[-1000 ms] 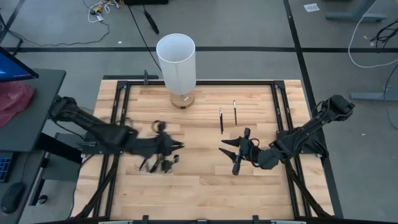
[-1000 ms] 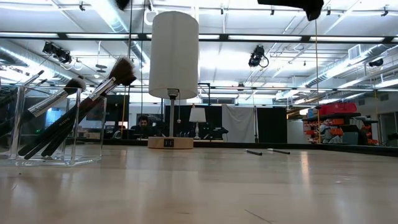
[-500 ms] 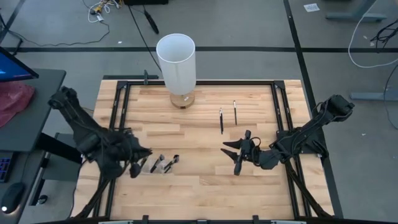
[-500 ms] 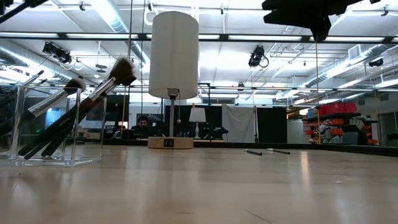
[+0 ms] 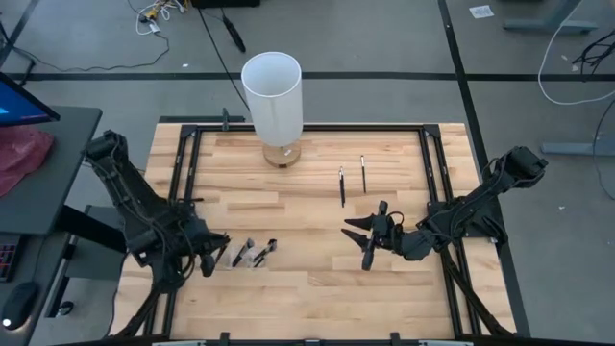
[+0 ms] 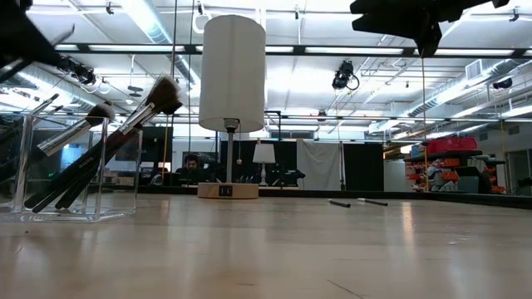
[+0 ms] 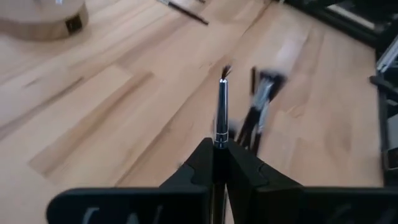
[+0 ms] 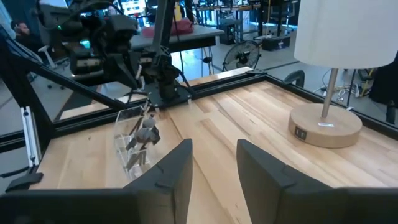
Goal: Put items in baskets/containers
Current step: Put the liner brush in the transparent organizer, then put the foundation brush in the transparent organizer
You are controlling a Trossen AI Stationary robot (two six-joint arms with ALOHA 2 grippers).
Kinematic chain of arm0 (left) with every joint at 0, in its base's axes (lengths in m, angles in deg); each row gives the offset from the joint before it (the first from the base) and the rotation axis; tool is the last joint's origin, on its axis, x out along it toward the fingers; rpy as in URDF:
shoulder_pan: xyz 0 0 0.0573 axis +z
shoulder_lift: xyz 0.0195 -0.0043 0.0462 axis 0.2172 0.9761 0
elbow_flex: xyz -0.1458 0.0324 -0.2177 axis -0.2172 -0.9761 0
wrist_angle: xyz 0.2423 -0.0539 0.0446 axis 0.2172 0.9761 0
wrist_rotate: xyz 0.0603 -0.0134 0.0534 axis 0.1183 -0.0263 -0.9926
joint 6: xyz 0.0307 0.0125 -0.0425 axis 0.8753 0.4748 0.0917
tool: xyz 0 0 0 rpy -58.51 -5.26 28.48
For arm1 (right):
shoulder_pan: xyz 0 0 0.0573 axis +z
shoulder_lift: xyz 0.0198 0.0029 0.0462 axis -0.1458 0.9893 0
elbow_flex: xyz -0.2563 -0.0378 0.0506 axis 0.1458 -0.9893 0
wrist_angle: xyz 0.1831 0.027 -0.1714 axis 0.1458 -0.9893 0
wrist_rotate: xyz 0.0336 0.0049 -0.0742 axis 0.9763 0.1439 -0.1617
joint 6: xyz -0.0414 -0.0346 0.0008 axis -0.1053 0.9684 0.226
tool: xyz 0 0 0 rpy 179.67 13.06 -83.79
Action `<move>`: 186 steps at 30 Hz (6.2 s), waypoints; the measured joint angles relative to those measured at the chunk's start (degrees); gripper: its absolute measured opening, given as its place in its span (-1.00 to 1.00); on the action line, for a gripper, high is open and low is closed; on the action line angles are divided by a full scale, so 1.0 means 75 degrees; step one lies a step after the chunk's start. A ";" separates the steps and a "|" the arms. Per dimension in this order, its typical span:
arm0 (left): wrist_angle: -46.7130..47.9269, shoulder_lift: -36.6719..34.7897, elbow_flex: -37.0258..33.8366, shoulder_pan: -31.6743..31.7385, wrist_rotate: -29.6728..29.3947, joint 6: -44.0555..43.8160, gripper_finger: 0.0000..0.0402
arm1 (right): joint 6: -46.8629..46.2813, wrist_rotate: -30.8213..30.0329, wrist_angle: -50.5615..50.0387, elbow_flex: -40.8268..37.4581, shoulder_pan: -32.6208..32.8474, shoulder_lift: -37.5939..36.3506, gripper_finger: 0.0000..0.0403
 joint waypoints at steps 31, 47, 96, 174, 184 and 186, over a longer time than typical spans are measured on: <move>-0.1112 0.0000 -0.1224 -0.0049 0.1241 -0.0028 -0.71 | -0.0009 0.0023 0.0072 0.0000 0.0000 0.0003 -0.38; -0.0560 -0.0009 -0.0143 0.0028 0.1538 0.0728 -0.29 | -0.0009 0.0026 0.0066 0.0000 -0.0003 0.0006 -0.38; -1.1112 0.2812 -0.0810 0.5432 0.2713 0.9745 -0.43 | -0.2792 0.2092 -0.2883 -0.0318 -0.6710 0.3459 -0.07; -1.5240 0.4339 0.0176 0.5297 0.5615 1.2983 0.34 | 0.3750 0.3864 0.5819 -0.0105 -0.0758 0.2413 -0.98; -1.5519 0.4339 0.0222 0.5021 0.5669 1.3333 -0.01 | 0.3658 0.3949 0.5941 -0.0020 -0.0761 0.2535 -0.97; -1.5683 0.4342 0.0224 0.5026 0.5674 1.3322 -0.09 | 0.3656 0.3952 0.5958 -0.0021 -0.0761 0.2535 -0.97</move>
